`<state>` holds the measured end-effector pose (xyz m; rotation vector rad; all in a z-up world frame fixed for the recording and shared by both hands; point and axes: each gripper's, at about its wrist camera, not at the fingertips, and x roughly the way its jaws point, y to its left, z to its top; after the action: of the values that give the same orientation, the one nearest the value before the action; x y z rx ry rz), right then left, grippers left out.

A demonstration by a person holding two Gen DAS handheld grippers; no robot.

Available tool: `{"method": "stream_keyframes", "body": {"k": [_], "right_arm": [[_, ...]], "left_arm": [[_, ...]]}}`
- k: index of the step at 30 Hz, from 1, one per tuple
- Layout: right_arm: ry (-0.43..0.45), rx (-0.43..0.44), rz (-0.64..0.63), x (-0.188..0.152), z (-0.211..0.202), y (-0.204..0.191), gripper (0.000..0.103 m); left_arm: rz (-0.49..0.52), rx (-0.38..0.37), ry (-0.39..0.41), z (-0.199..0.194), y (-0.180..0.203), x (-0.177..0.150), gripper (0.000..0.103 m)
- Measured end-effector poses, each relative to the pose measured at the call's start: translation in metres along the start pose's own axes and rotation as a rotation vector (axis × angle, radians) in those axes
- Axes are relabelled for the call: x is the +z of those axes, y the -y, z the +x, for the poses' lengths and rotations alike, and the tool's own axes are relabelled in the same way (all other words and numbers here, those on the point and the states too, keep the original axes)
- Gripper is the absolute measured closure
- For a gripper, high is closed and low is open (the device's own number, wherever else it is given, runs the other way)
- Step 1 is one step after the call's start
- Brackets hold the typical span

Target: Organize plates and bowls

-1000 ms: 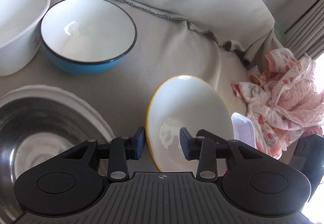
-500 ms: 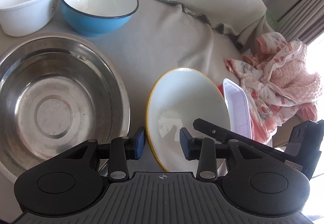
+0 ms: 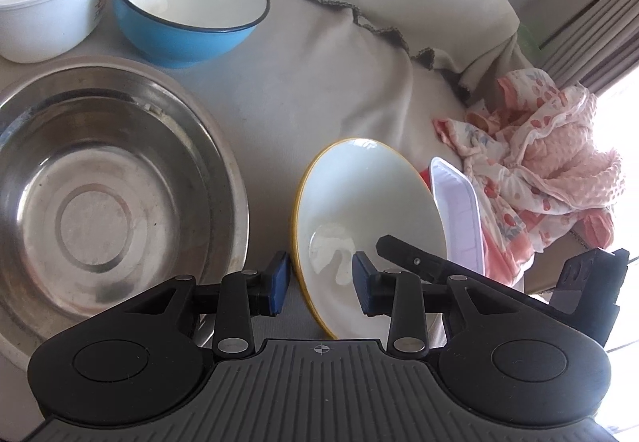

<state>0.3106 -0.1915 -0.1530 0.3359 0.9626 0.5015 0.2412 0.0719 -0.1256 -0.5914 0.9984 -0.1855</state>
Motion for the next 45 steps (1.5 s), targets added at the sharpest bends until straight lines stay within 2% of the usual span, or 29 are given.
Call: {"method": "stream_keyframes", "body": {"k": [6,15,18,22,27,30,35,39,41,43,44,45], "right_arm": [[0.029,-0.001,0.018,0.001,-0.009,0.005,0.075],[0.023,0.003,-0.038,0.013,0.008,-0.008,0.074],[0.015,-0.003,-0.039,0.019,0.018,-0.010,0.074],[0.059,0.006,-0.072,0.026,0.014,-0.019,0.074],[0.073,-0.022,-0.095,0.023,0.017,-0.018,0.074],[0.051,-0.012,-0.074,0.020,0.021,-0.013,0.074],[0.060,-0.062,-0.106,0.018,0.013,-0.020,0.073],[0.124,-0.139,-0.209,0.034,-0.011,-0.040,0.071],[0.148,-0.176,-0.264,0.047,-0.019,-0.056,0.065],[0.157,-0.200,-0.302,0.063,-0.022,-0.076,0.063],[0.153,-0.204,-0.308,0.070,-0.021,-0.085,0.061],[0.141,-0.202,-0.307,0.078,-0.019,-0.095,0.059]], "left_arm": [[-0.003,0.008,0.048,-0.014,-0.004,0.002,0.067],[-0.010,0.025,0.030,0.001,-0.002,0.006,0.069],[0.026,0.060,0.037,0.006,0.007,0.012,0.068],[0.035,0.099,0.049,0.008,0.011,0.021,0.067],[0.038,0.065,0.073,0.008,0.008,0.019,0.067],[0.050,0.070,0.076,0.007,0.010,0.018,0.067],[-0.008,0.012,0.080,-0.003,0.000,0.024,0.067],[-0.080,-0.065,0.194,-0.038,-0.017,0.051,0.068],[-0.068,-0.027,0.238,-0.054,-0.017,0.082,0.068],[-0.021,0.067,0.249,-0.061,-0.013,0.110,0.067],[-0.006,0.084,0.241,-0.062,-0.015,0.120,0.068],[-0.002,0.066,0.234,-0.063,-0.022,0.125,0.067]]}}
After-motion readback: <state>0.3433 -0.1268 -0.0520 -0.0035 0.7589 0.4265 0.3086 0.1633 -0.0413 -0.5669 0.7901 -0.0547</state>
